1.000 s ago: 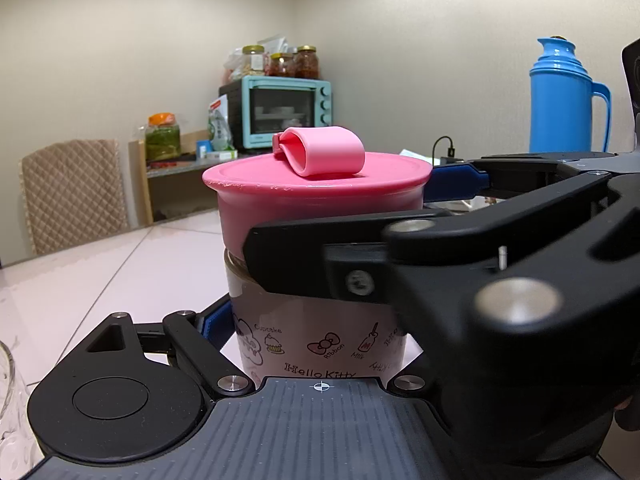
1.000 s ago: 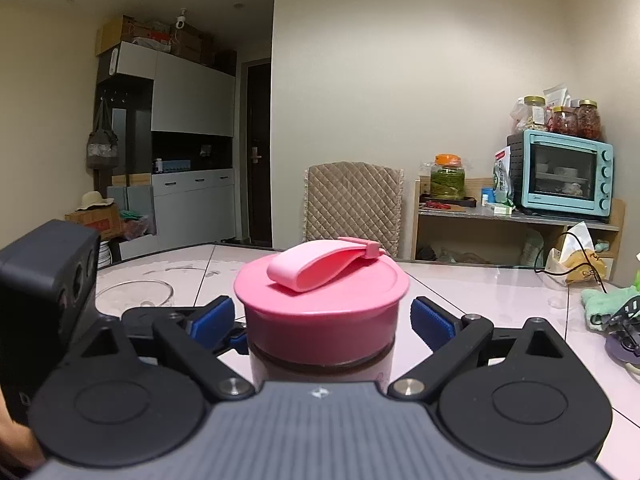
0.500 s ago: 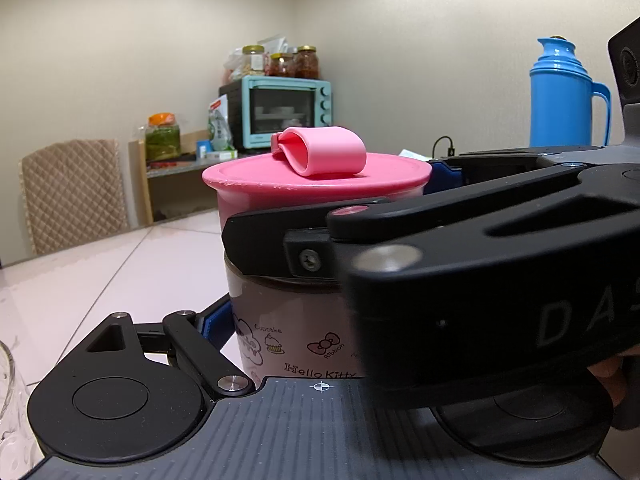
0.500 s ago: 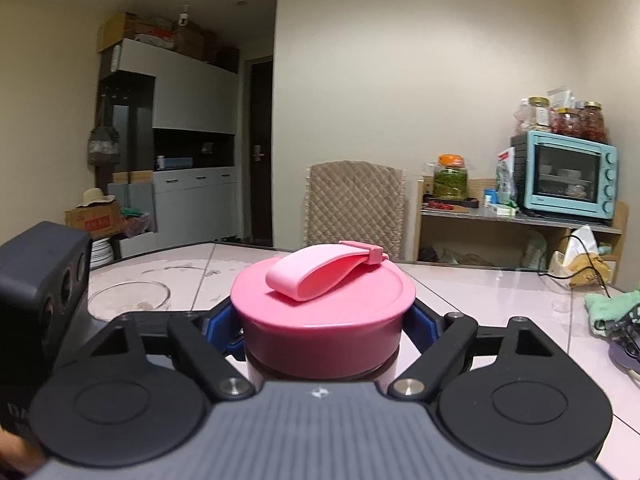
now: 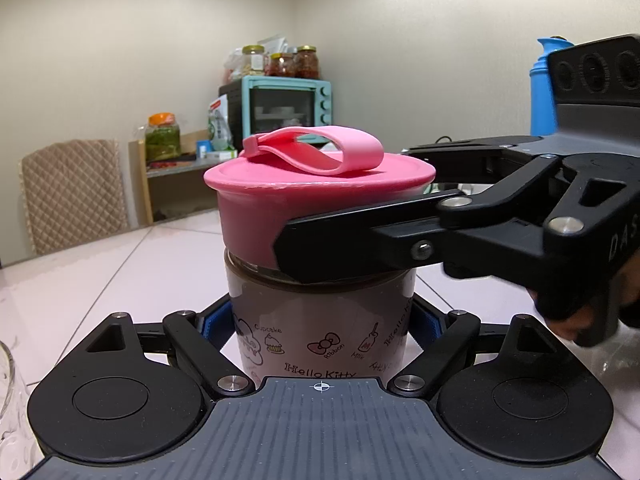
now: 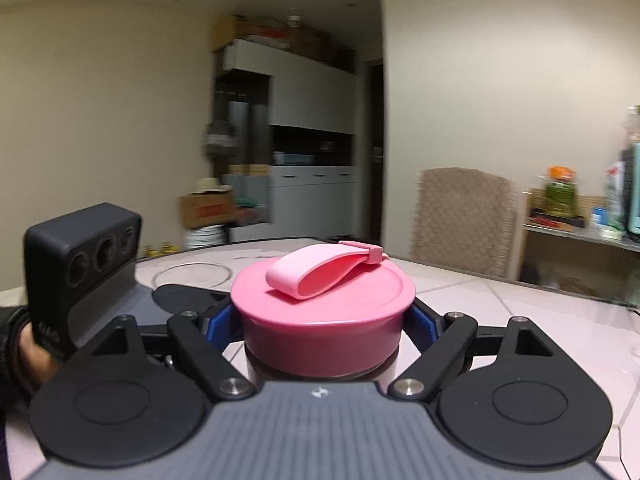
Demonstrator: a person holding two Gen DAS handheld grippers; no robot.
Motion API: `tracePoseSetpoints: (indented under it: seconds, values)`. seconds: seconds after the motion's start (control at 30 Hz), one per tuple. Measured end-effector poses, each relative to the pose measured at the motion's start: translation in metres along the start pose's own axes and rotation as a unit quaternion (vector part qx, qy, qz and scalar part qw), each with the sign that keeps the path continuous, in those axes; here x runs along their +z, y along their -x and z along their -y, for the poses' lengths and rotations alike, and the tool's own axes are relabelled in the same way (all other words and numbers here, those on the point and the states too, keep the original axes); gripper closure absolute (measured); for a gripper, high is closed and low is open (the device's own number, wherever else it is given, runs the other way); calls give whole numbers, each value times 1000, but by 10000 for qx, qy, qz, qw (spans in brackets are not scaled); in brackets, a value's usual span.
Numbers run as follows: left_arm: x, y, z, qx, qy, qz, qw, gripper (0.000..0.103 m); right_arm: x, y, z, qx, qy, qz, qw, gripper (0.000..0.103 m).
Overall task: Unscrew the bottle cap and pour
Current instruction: 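Regrip the lid and twist it again with the right gripper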
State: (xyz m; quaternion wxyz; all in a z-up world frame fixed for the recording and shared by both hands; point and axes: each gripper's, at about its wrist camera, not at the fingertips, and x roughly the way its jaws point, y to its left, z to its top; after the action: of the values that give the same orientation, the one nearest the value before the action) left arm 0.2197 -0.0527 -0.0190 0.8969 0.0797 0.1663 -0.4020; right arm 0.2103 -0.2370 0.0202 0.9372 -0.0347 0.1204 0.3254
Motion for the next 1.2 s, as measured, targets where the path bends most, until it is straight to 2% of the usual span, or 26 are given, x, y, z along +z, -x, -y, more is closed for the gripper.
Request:
tracePoseSetpoints:
  seconds: [0.13, 0.27, 0.33, 0.67, 0.97, 1.2]
  values:
    - [0, 0, 0, -1, 1, 0, 10000, 13, 1, 2, 11, 382, 80, 52, 9992, 18]
    - [1, 0, 0, 0, 2, -2, 10000, 13, 5, 4, 9, 299, 37, 35, 9995, 15]
    - [1, 0, 0, 0, -1, 0, 10000, 13, 5, 5, 1, 99, 43, -52, 9999, 9]
    - [1, 0, -1, -4, 2, -2, 10000, 13, 6, 24, -27, -969, -347, 72, 9947, 9]
    - [2, 0, -1, -6, 2, -4, 10000, 13, 6, 12, -46, -1601, -337, -7, 9865, 9]
    - [3, 0, -1, -7, 2, -6, 10000, 13, 5, -2, -54, -1765, -377, 6, 9836, 9]
